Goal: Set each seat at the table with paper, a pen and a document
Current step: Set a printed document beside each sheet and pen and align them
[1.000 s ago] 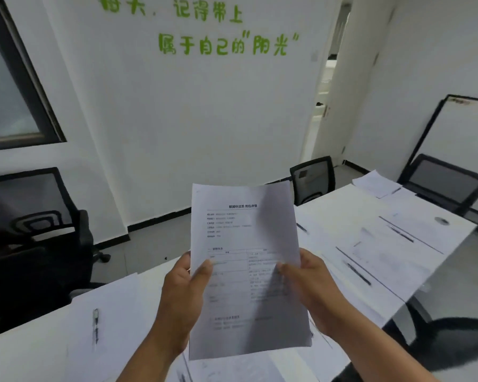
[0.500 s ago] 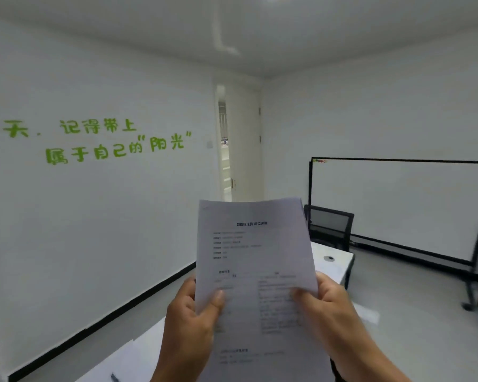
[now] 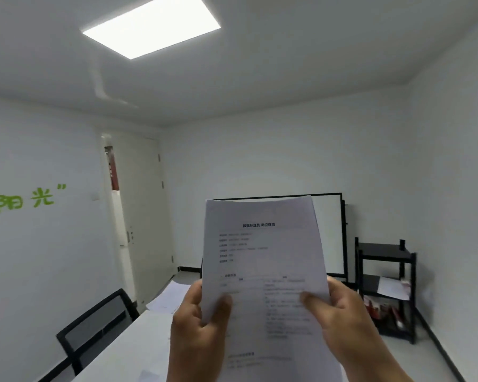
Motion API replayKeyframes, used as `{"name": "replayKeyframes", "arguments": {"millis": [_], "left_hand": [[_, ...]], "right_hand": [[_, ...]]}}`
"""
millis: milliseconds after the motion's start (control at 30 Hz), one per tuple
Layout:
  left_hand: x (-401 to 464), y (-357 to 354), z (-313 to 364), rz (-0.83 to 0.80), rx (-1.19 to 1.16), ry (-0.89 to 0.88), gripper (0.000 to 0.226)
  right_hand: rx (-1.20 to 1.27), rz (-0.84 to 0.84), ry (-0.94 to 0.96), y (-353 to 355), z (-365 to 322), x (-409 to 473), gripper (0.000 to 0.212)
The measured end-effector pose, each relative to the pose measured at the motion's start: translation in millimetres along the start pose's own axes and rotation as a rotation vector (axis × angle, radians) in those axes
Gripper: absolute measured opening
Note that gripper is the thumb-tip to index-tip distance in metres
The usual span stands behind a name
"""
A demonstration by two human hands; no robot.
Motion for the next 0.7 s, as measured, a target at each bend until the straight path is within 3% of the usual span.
{"name": "replayKeyframes", "arguments": {"millis": [200,367,567,700], "left_hand": [[46.8,-109.8,-11.6,-0.142,-0.034,-0.004,0.028],[110.5,-177.6,-49.8,-0.175,-0.077,0.015,0.030],[218.6,-244.3,-88.1,-0.162,-0.113,0.022,0.048],[278.9,-278.9,-96.8,-0.204,-0.156,0.018,0.036]], "right_hand": [[-0.019,0.136,-0.022,80.7,15.3,51.1,0.016],[-0.139,0.172,-0.060,119.5,50.1,126.2,0.013],[-0.224,0.215,-0.106,137.1,94.3,248.8,0.011],[-0.219,0.221,-0.111,149.8,98.9,308.6,0.012]]}}
Point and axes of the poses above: each hand's wrist, its own x-axis towards the middle knuckle, its own y-axis out of the back of the hand, z = x × y, the point moved 10 cm from there along x, towards the middle knuckle, and after that the axes turned 6 degrees about y, right-handed, at the moved point
